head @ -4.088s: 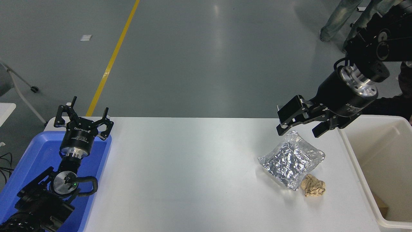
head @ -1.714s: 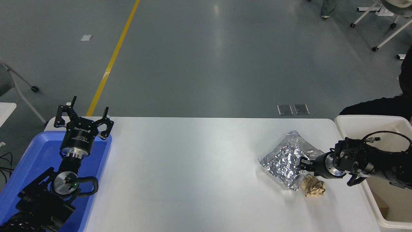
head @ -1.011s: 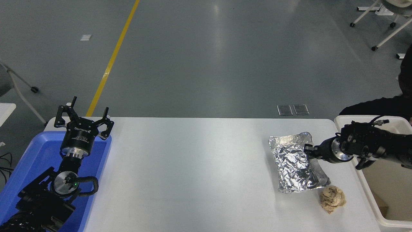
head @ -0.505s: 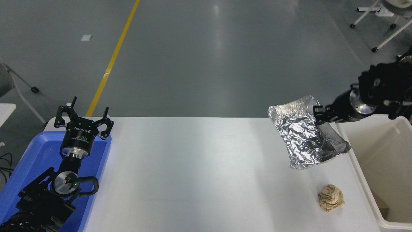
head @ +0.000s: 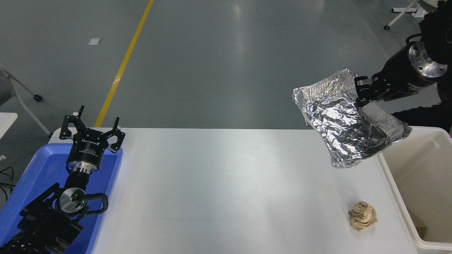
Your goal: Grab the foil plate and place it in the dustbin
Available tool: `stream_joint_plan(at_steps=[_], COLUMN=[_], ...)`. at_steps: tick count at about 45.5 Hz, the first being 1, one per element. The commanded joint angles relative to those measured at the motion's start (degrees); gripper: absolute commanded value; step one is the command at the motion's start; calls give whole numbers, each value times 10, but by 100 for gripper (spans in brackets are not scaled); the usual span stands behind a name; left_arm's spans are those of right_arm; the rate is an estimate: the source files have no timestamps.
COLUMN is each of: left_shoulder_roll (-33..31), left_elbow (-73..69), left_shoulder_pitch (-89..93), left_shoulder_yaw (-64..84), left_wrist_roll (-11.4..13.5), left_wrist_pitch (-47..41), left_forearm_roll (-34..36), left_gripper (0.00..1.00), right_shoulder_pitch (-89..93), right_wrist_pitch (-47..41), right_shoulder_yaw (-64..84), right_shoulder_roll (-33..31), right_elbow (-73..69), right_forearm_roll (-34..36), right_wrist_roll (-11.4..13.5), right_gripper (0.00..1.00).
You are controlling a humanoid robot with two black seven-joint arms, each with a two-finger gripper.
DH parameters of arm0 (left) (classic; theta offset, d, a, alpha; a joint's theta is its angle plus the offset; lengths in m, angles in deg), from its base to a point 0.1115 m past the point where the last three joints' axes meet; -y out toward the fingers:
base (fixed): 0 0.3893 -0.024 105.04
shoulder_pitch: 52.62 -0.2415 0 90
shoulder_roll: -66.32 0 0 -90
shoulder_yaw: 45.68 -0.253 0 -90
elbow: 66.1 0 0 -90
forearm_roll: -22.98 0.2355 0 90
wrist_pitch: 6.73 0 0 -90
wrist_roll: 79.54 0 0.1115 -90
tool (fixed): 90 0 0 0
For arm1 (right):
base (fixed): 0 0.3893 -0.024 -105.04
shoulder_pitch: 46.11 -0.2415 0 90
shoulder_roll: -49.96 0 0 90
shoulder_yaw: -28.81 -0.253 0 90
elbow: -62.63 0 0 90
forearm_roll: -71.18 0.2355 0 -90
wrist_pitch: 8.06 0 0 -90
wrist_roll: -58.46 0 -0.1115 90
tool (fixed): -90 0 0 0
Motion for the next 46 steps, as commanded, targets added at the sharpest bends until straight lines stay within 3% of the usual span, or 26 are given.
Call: stream_joint_plan(at_steps=[1, 16, 21, 27, 35, 46], left_shoulder_roll=[0, 0, 0, 0, 0, 0], left_elbow=[0, 0, 0, 0, 0, 0], left_shoulder_pitch=[0, 0, 0, 0, 0, 0], left_shoulder_yaw=[0, 0, 0, 1, 0, 1], left_wrist_roll=[0, 0, 0, 0, 0, 0], left_wrist_pitch=[0, 0, 0, 0, 0, 0], left_forearm_roll=[0, 0, 0, 0, 0, 0], left_gripper=[100, 100, 100, 100, 100, 100], right_shoulder_pitch=[-8, 48, 93, 189, 353, 538], right_wrist_pitch=[-11, -10, -3, 7, 41, 125], right_shoulder_yaw=[9, 2, -2, -41, -119, -197], right_shoulder_roll=[-14, -150, -197, -246, -250, -237], right_elbow=[-2, 40, 101, 208, 351, 437], right_forearm_roll=[-17, -174, -232, -250, -251, -254], right_wrist_roll=[0, -6, -33, -71, -113, -116], right_gripper=[0, 0, 0, 0, 0, 0])
